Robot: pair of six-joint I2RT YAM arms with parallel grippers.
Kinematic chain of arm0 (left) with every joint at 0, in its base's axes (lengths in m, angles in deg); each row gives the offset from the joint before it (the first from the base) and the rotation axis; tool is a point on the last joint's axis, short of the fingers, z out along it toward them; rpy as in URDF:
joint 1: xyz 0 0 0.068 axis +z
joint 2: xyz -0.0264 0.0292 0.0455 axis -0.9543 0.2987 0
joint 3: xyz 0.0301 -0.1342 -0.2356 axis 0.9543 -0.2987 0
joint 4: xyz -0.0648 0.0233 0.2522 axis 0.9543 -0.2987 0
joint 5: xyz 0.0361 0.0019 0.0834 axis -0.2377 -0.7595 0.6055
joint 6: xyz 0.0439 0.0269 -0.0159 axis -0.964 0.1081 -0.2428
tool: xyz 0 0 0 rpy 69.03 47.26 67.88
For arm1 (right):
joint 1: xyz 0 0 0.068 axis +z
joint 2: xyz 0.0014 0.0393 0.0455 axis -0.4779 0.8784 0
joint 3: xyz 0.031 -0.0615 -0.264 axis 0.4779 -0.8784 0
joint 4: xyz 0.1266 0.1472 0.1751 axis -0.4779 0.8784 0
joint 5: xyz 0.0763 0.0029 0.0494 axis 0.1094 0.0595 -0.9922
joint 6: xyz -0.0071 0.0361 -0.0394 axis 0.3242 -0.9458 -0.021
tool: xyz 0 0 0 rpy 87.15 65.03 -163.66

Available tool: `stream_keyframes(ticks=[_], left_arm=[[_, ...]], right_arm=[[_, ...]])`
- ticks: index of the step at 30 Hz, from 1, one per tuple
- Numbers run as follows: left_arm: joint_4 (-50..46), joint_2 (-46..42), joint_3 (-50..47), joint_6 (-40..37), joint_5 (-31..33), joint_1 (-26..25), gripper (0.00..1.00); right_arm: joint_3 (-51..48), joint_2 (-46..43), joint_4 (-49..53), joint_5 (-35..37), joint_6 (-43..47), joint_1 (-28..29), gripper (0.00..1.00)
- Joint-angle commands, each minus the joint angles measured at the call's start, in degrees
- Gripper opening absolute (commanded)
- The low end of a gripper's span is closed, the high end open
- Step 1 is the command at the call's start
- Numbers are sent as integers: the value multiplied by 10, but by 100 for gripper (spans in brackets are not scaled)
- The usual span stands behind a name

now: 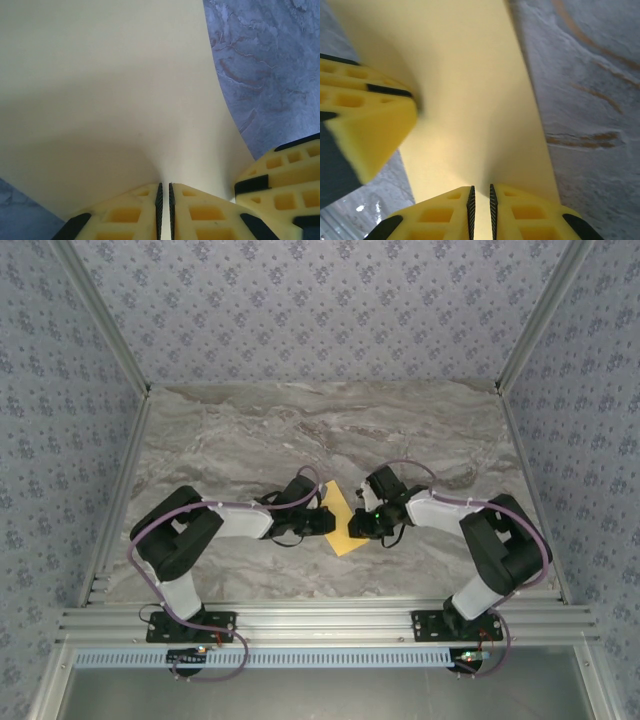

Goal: Fold a paper plane with a square sheet of paper (fold left side to right side)
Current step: Hold the square sheet of paper at the center of the table, then first fold the square sheet of paper in half at the center of the table.

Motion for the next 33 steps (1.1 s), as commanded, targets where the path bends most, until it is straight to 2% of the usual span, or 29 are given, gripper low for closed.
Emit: stream_keyframes(ticks=[1,11,24,33], left_arm=[[-52,7,9,-18,8,7,14],[-72,17,30,-61,0,68,14],[-111,58,99,-120,-37,181,14],[-125,54,122,-137,-63,215,15]], right_arm=[[-10,14,39,31,3,5,20],[-34,24,58,56,11,6,20],[-43,20,64,62,7,13,19],[-75,-6,14,44,-61,27,20]])
